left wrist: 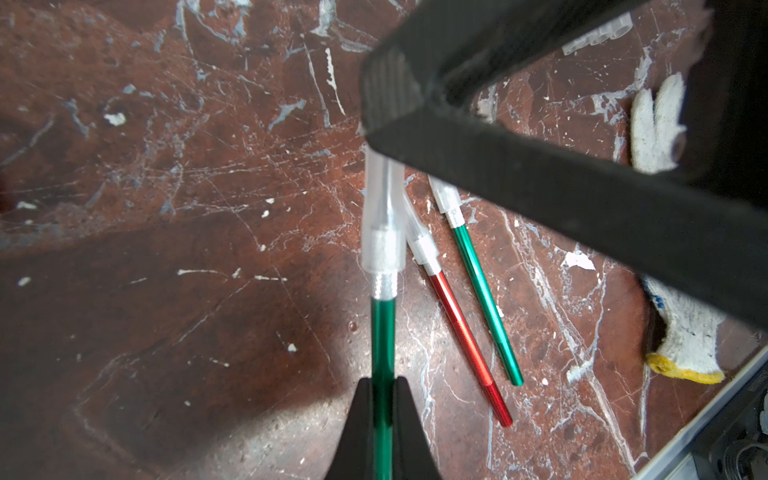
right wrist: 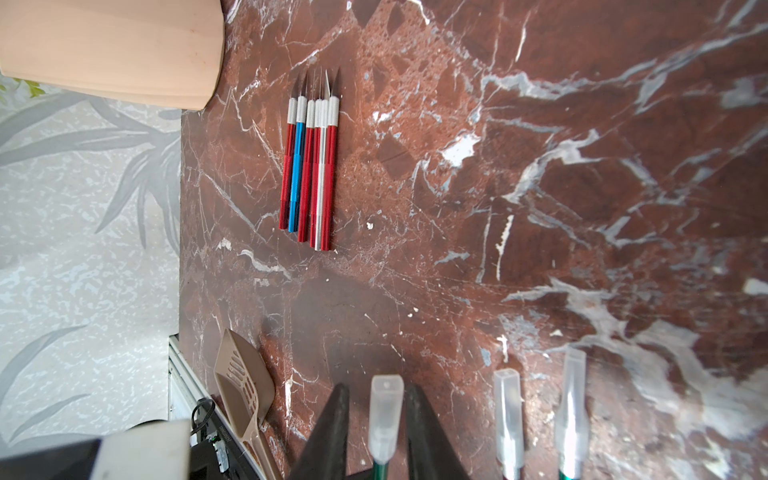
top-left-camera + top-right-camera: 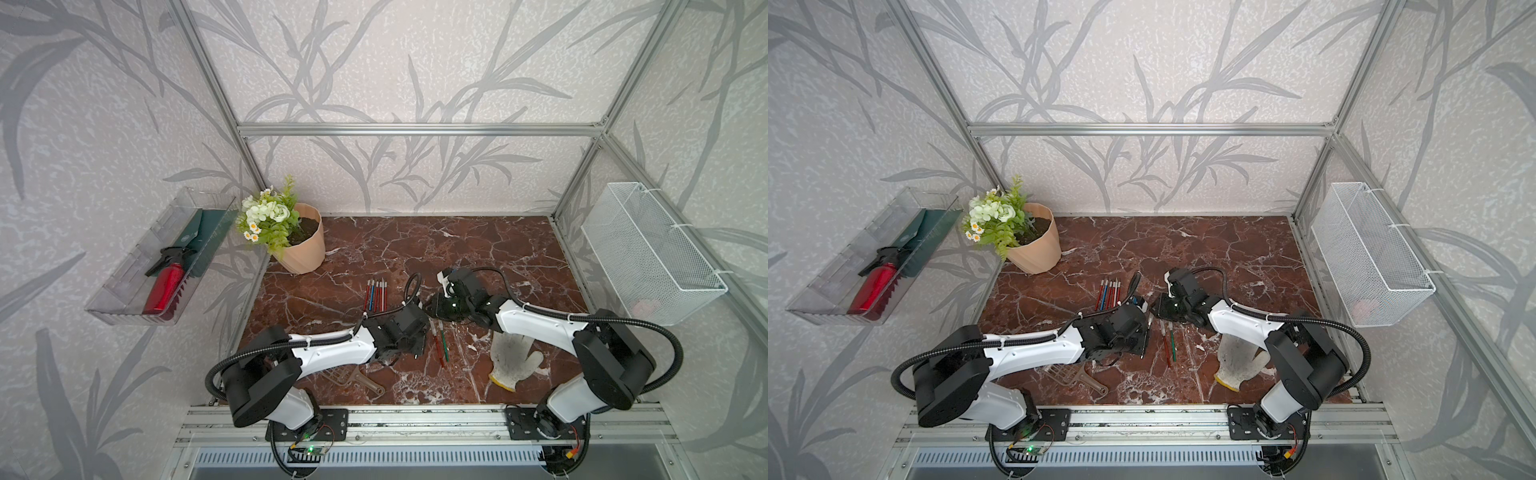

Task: Remove protective caps from carving knives
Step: Remove the protective sleeve from the carving knife.

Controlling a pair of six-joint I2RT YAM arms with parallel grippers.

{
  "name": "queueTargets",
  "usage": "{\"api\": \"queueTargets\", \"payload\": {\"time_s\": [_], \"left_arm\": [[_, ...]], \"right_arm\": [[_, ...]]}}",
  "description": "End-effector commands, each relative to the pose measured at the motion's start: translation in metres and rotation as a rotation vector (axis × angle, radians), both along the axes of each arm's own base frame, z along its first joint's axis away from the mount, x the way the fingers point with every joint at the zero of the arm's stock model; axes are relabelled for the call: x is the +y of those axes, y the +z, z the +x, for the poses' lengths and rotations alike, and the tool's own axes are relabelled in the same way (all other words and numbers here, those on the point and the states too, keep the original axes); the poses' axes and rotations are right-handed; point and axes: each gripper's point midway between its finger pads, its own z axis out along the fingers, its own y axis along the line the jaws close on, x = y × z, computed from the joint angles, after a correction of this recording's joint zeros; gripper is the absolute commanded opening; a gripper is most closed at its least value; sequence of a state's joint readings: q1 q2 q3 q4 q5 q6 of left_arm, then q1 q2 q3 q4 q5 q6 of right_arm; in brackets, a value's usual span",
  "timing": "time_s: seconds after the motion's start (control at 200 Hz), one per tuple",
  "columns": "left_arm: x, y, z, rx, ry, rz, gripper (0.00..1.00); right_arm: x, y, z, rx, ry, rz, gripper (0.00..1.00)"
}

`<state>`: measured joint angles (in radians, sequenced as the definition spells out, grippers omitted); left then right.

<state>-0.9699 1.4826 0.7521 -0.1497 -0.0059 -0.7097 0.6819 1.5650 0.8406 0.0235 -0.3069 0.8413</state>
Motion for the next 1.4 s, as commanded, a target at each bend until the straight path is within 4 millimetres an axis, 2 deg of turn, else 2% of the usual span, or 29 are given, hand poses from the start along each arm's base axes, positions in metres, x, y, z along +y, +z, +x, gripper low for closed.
{"api": "queueTargets", "payload": {"time_s": [0.0,0.275,0.535,1.081,1.396], "left_arm": [[-0.0016,0.0129,0.0079,-0.032,0.016,-0.013,0.05],[-0.0023,0.0151,0.0080,-0.034,0.016,-0.020,0.05],[-0.0026,0.0148,0.0079,-0.035,0.015,-0.023,0.05],[-0.0025,0.0163,0.0085,-0.039,0.017,-0.029,0.05],[-0.0011,0.0160,0.0082,-0.040,0.019,-0.026,0.05]], "right_arm": [[0.0031,0.0038,0.0044,-0.012,0.004,-0.007,0.27],[0.0060,0.0037,0.0055,-0.013,0.009,0.005,0.26],[0.0076,0.0018,0.0059,-0.010,0.011,0.010,0.21],[0.0107,0.0019,0.0077,-0.011,0.017,0.018,0.21],[0.0091,0.0017,0.0082,-0.013,0.010,0.012,0.13]]}}
